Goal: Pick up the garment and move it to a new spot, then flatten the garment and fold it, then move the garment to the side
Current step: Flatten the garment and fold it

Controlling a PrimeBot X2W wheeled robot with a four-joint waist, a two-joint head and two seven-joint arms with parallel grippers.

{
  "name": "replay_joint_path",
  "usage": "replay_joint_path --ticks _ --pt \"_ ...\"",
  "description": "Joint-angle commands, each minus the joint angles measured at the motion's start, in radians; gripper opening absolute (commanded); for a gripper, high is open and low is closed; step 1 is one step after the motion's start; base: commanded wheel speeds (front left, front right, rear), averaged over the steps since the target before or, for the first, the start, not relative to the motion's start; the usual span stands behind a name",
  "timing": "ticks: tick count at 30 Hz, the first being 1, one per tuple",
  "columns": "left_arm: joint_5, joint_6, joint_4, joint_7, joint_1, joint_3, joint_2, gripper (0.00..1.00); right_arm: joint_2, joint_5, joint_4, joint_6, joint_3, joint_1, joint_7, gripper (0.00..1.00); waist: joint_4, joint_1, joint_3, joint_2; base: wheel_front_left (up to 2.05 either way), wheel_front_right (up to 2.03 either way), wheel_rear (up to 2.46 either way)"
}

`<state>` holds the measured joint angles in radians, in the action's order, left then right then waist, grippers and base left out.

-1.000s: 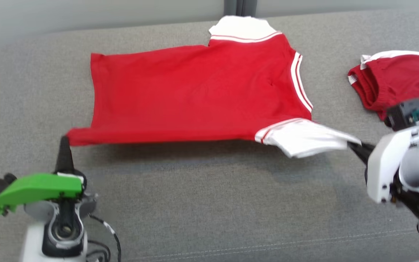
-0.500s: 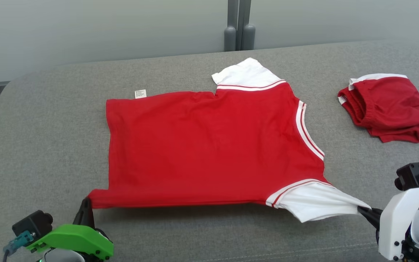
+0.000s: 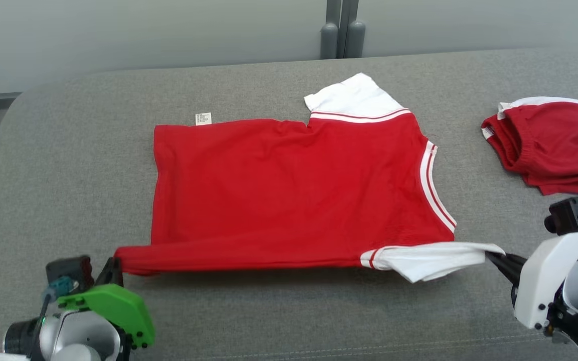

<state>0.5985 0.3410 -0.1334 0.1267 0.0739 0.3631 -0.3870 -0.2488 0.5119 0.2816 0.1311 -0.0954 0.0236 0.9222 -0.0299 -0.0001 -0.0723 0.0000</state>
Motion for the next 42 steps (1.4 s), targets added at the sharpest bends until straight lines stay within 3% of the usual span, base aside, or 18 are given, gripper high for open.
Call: replay_joint_path --ticks 1,9,19,29,37,38,39,40,41,42 --pt "-0.043 -0.006 -0.018 0.044 0.071 0.033 -0.027 0.00 -0.004 -0.011 -0.022 -0.001 0.014 -0.059 -0.011 0.00 0.020 0.0001 -0.030 0.0000 0.00 0.00 0.00" --pt "-0.146 -0.066 -0.087 0.180 0.277 0.151 -0.048 0.00 -0.056 -0.027 -0.134 -0.001 0.094 -0.237 -0.033 0.00 0.052 0.0001 -0.093 0.0000 0.00 0.00 0.00" --pt "-0.194 -0.127 -0.192 0.280 0.465 0.228 -0.017 0.00 -0.089 -0.058 -0.315 -0.001 0.171 -0.444 -0.200 0.00 0.083 0.0001 -0.174 0.0000 0.00 0.00 0.00" --pt "-0.217 -0.160 -0.294 0.287 0.585 0.259 0.012 0.00 -0.114 -0.100 -0.477 -0.001 0.236 -0.586 -0.398 0.00 0.098 0.0001 -0.227 0.0000 0.00 0.00 0.00" --pt "-0.219 -0.173 -0.360 0.263 0.634 0.270 0.035 0.00 -0.116 -0.114 -0.589 -0.001 0.281 -0.655 -0.478 0.00 0.102 0.0001 -0.247 0.0000 0.00 0.00 0.00" --pt "-0.220 -0.176 -0.365 0.256 0.639 0.273 0.039 0.01 -0.113 -0.109 -0.598 -0.001 0.287 -0.660 -0.482 0.00 0.103 0.0001 -0.247 0.0000 0.00 0.00 0.00" --pt "-0.222 -0.179 -0.371 0.249 0.643 0.274 0.041 0.35 -0.112 -0.103 -0.607 -0.001 0.292 -0.664 -0.488 0.00 0.103 0.0001 -0.248 0.0000 0.00 0.00 0.00" --pt "-0.222 -0.180 -0.376 0.241 0.645 0.275 0.043 0.95 -0.113 -0.098 -0.612 -0.001 0.298 -0.669 -0.495 0.32 0.103 0.0001 -0.248 0.0000 0.00 0.00 0.00" --pt "-0.223 -0.177 -0.380 0.228 0.646 0.274 0.044 1.00 -0.112 -0.093 -0.619 -0.001 0.297 -0.672 -0.502 1.00 0.104 0.0001 -0.247 0.0000 0.00 0.00 0.00" --pt "-0.224 -0.177 -0.385 0.219 0.646 0.275 0.046 1.00 -0.110 -0.091 -0.625 -0.001 0.300 -0.674 -0.508 1.00 0.104 0.0001 -0.246 0.0000 0.00 0.00 0.00"
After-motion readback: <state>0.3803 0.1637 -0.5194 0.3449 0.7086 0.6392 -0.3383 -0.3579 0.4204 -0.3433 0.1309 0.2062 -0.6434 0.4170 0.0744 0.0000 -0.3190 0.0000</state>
